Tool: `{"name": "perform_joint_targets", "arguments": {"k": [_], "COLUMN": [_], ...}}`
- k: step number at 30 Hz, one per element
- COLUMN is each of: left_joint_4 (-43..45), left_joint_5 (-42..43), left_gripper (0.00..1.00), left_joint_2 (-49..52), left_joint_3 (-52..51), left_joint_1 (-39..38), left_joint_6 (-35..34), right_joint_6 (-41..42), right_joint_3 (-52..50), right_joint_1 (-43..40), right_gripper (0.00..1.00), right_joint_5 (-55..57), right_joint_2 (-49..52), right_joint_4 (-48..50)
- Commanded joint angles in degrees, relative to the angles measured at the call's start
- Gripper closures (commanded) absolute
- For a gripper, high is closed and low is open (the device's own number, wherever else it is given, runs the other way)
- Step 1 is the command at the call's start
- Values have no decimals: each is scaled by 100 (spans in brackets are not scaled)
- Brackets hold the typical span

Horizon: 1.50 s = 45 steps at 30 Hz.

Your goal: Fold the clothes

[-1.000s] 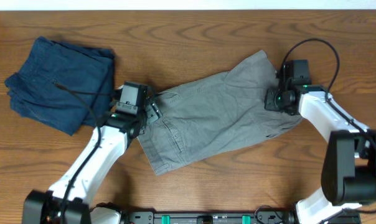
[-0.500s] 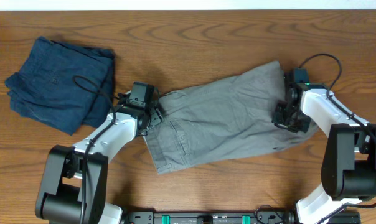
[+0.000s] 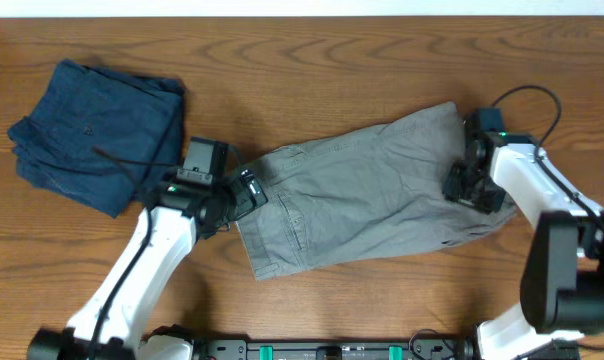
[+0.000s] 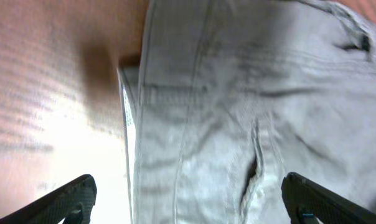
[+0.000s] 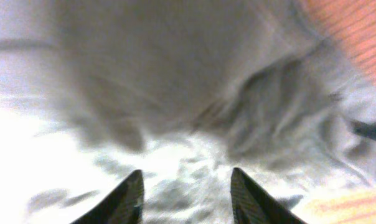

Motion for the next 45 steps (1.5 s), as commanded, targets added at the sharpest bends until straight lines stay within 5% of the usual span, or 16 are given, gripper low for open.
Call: {"name": "perform_joint_targets", "arguments": {"k": [1,7,13,21,24,25,28,32,45], "left_joint_4": [-221,7,990,1480,1488,1488,1434,966,-946], "left_joint_5": [140,144,675,1279,1285,1300,1340,1335,1331], "left_gripper": [4,4,9,52,91,94,94,94,94], "left_joint_2": [-31,271,848,1384,1379,1379,1333,1139,234], "left_joint_3": [-28,-542,-984,-1032,-1032,-1029,-953,-566,1624], "left_joint_1": [24,24,24,-28,-28,-28,-24,-22,-22], "left_joint_6": [-210,-1191,-1266,-962,-960,-920,-549,-186,549], "right_joint_6": [-348,-979,-1060,-1060,-1147,-1259,-1580,-1998,-1888], "right_joint_3": [319,332,330,330,330,330,328,323,304], "right_joint_1": [-44,-33,-33,-33,-33,-33,-17,160,1591], "right_gripper": [53,53,53,54,54,54,63,97,99], "right_joint_5": [-588,-1351,-1416,-1423,-1552,-1690,-2094,-2378,-2396], "right_joint_2": [-570,-1082,-1165,-1165,-1165,-1165,-1163,-1152,-339], "right_joint_4": [72,179,52,44,52,68,120,125,378]}}
